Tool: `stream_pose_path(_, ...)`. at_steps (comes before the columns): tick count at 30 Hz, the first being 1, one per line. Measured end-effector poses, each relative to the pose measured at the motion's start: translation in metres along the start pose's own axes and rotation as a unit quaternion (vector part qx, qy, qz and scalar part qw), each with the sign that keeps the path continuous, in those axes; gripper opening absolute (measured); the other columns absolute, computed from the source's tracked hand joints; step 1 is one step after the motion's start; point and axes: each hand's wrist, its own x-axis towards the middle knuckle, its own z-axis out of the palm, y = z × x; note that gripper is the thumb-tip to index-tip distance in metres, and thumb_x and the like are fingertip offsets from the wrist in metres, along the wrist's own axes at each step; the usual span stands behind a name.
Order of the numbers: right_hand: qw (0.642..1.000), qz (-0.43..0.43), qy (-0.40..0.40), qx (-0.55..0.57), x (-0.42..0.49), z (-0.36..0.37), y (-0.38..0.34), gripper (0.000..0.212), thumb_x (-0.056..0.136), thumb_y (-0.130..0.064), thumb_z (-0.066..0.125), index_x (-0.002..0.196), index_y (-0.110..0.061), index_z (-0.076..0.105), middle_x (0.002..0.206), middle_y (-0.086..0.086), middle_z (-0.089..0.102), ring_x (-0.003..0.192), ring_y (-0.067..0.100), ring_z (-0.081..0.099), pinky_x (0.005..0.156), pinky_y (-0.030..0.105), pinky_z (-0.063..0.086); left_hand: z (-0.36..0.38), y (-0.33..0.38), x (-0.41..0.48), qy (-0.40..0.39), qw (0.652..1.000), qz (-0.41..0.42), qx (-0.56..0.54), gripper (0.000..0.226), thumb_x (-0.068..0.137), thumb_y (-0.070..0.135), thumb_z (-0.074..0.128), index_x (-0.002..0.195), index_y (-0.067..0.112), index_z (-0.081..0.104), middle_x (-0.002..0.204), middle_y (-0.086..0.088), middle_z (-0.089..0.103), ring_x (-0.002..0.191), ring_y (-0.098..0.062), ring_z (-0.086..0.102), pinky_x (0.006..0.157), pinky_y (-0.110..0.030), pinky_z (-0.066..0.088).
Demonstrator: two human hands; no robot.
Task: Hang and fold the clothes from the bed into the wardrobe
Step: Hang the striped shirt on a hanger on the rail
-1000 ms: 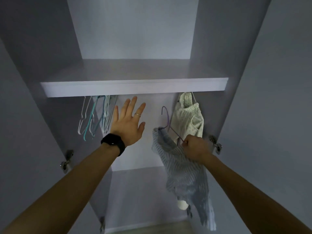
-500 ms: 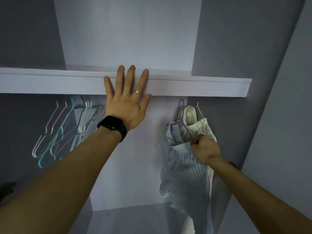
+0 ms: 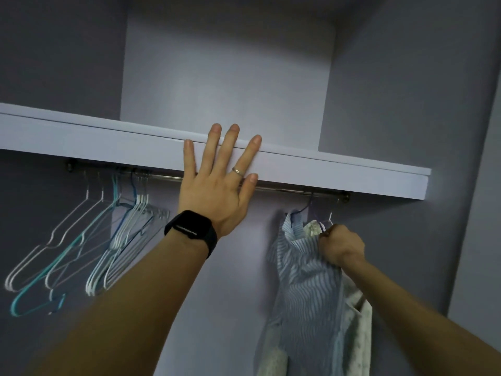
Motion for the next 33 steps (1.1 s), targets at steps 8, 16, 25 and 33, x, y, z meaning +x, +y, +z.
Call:
stream_pose_path(8,0.995,0.032,-0.093,-0.03,-0.006,0.028,0.021,0.054,0.099,-0.042,0.037,0.146,-0.017,0.045,0.151,0.023,0.043,0.139,0.037,0.042,0.116,0.043,0.033,-0.006,0.004,0.0,-0.043,0.999,-0.015,-0.013,0.059,0.105,0.047,0.019,0.159,0.033,0.0,0.167,-0.005,0.002,0.154,-0.031,-0.004,0.12,-0.06,-0.004)
stream_pose_path(16,0.989,-0.012,-0.145,0.026,-0.077,-0.048,0.004,0.032,0.098,-0.039,0.05,0.12,-0.015,0.056,0.124,0.017,0.062,0.118,0.04,0.057,0.097,0.044,0.048,-0.046,0.016,0.007,-0.209,0.975,-0.071,-0.014,0.063,0.106,0.047,0.021,0.157,0.035,-0.013,0.166,-0.003,-0.014,0.152,-0.029,-0.017,0.12,-0.059,-0.006)
stream_pose_path(25,0.985,-0.108,-0.047,0.126,-0.198,-0.142,0.018,0.024,0.09,-0.015,0.071,0.114,-0.015,0.071,0.103,0.002,0.069,0.096,0.027,0.064,0.088,0.038,0.049,-0.119,0.072,-0.03,-0.316,0.914,-0.115,-0.227,0.077,0.093,0.031,0.054,0.159,0.029,0.016,0.167,-0.006,0.006,0.154,-0.028,0.006,0.12,-0.058,0.007)
stream_pose_path(33,0.999,0.037,-0.017,0.018,-0.348,-0.186,0.077,0.027,0.094,-0.022,0.068,0.121,-0.02,0.071,0.127,-0.001,0.067,0.118,0.027,0.057,0.092,0.028,0.043,-0.169,0.176,-0.161,-0.513,0.766,-0.005,-0.387,0.069,0.097,0.032,0.052,0.158,0.03,0.021,0.166,0.0,0.015,0.154,-0.018,0.006,0.123,-0.047,0.007)
